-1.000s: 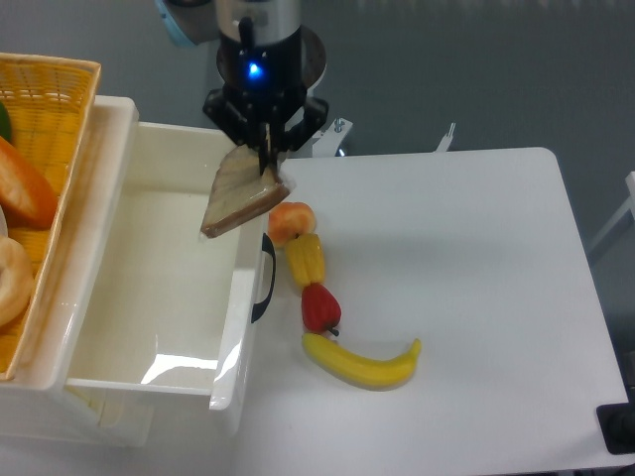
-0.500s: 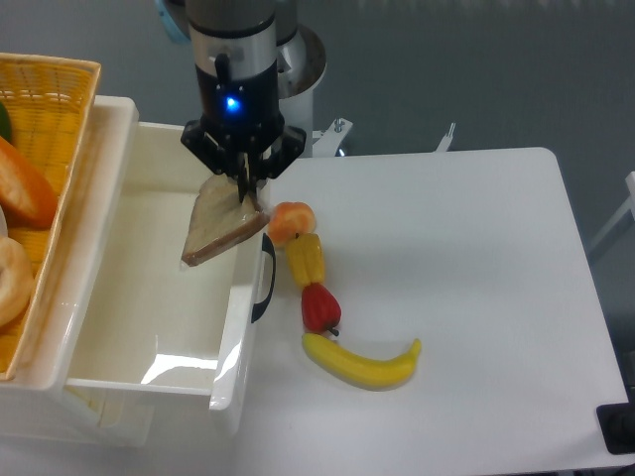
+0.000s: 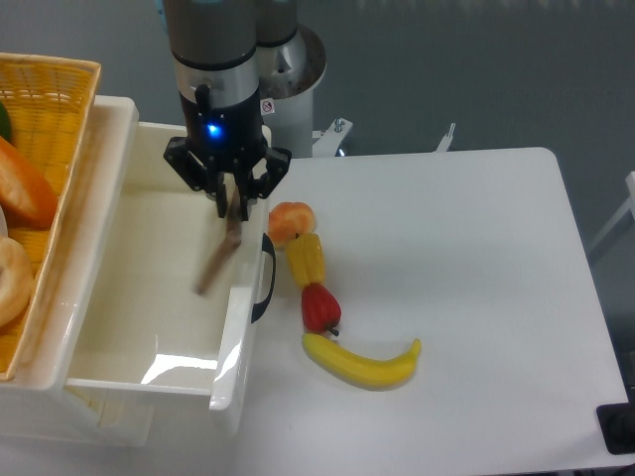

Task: Place the toast in the upper white drawer
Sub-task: 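Open the gripper to release the toast and hold above the drawer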

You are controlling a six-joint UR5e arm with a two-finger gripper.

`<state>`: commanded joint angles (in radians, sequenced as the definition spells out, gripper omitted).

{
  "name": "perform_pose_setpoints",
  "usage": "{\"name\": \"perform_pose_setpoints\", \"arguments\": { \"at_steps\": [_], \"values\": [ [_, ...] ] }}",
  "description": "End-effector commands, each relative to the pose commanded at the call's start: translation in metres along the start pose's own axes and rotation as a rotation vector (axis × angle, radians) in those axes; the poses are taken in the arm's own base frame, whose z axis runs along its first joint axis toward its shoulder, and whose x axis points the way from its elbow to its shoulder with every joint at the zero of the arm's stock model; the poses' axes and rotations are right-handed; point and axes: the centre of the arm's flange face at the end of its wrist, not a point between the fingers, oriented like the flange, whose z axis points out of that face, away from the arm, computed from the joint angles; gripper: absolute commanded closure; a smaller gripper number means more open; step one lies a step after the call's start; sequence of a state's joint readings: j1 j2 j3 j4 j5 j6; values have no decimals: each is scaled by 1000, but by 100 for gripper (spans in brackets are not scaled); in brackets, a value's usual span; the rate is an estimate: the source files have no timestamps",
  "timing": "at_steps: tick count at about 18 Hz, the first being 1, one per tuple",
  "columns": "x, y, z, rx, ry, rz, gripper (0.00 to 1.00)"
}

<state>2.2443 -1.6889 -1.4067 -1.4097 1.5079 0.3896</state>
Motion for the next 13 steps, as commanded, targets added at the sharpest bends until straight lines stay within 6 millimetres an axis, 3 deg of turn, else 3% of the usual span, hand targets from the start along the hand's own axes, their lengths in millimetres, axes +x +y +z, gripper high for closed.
{"name": "perform_pose_setpoints", "arguments": {
  "at_steps": [3,7,8,9,13],
  "values": [
    [3,-1,0,2,-1,6,37],
    [1,0,-3,4,-11,8,24],
    [-3,2,-4,0,-20,4,17],
    [-9,3,-4,-3,-30,-5,0],
    [-52,11,-3,-15,-64,-74,0]
  ]
}}
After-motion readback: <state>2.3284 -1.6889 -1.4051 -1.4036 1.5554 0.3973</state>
